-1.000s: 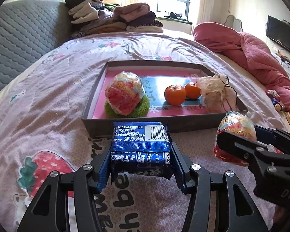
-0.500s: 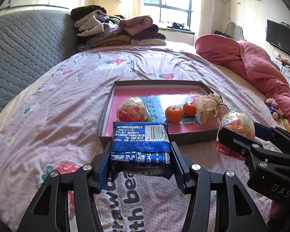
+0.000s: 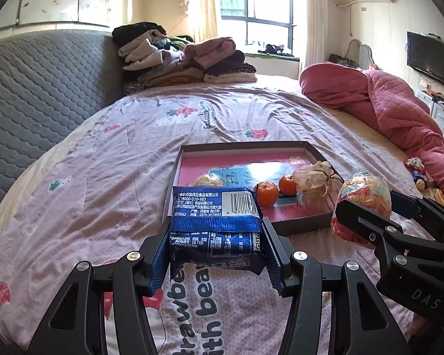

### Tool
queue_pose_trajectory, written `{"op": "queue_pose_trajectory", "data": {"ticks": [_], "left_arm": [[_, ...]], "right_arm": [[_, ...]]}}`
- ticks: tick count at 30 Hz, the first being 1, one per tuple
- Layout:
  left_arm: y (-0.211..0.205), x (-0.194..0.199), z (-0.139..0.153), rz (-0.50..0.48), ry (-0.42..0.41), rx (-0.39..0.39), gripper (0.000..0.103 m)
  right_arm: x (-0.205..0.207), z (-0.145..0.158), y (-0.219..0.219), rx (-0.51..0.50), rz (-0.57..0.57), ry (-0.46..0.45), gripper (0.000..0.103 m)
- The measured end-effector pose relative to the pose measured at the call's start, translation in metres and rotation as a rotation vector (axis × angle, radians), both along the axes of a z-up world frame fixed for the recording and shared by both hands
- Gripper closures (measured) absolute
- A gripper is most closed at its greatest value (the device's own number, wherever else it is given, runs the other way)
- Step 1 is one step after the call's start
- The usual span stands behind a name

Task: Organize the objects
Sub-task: 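Carry biscuit packet with left tool to tray while right tool carries candy bag there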

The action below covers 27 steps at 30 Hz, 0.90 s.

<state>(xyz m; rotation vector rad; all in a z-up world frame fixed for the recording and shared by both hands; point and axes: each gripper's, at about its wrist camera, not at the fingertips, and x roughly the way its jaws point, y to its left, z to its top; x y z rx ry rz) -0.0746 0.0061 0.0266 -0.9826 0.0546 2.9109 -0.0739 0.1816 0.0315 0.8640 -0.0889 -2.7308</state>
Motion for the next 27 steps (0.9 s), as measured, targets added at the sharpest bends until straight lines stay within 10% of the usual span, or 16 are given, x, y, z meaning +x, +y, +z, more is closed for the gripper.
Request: {"op": "queue_pose_trajectory", "data": {"ticks": [27], "left_arm": [[-0.003, -0.007, 0.027, 0.0, 0.055, -0.02, 0.047]], "right_arm": [[0.0, 0.035, -0.004, 0.047, -0.005, 0.086, 0.04]]}}
